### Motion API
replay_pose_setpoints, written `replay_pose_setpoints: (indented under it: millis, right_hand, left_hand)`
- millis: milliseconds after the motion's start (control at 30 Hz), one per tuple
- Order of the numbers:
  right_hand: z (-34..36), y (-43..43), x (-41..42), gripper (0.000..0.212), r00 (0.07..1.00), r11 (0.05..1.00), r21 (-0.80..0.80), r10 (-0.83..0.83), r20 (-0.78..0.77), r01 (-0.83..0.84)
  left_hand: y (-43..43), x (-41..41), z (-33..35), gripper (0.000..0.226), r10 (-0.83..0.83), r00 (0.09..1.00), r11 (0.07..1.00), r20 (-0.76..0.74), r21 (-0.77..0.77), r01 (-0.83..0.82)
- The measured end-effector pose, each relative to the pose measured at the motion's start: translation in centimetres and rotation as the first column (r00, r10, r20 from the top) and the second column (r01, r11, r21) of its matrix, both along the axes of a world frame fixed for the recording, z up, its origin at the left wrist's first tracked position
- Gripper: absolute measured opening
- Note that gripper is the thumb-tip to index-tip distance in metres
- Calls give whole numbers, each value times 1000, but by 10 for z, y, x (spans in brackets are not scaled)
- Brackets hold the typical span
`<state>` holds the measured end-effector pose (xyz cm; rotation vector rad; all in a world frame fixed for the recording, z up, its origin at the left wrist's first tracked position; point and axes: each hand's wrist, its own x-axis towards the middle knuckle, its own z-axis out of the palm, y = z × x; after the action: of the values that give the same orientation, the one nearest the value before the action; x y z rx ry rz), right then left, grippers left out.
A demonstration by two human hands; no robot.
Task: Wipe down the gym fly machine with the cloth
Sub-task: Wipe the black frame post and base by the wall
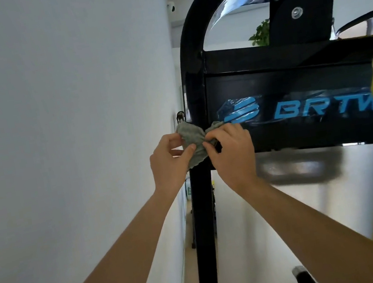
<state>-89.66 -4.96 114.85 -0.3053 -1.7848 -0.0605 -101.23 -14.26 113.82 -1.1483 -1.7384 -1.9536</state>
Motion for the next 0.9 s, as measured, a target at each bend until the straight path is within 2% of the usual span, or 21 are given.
replay_pose_setpoints:
  millis: [200,367,500,633,733,900]
  right_hand:
    - [-39,-5,1,24,999,999,8,-38,20,38]
    - [-57,-11,0,14,999,1000,-28,0,-47,-2]
    - [-77,-18,1,9,995,987,-154,27,-93,-41]
    - [-106,-24,6,5,997,943,-327,49,-53,-64]
    - [-120,-32,9,11,998,905,-420,61,-28,-67]
    - [-121,-37,12,18,971,783,-578,150,-186,-232]
  left_hand:
    - [-3,5,-31,39,-43,999,999,-23,25,43]
    - [-6,7,-55,40,-45,998,999,-38,-6,45]
    - [-9,10,-71,45,-22,998,998,-65,-54,18]
    - [-13,10,-90,45,-43,996,995,-75,-97,35]
    - [-18,11,-104,46,-43,995,991,-86,-128,32]
    - [-23,14,-122,44,-46,998,988,-35,-147,41]
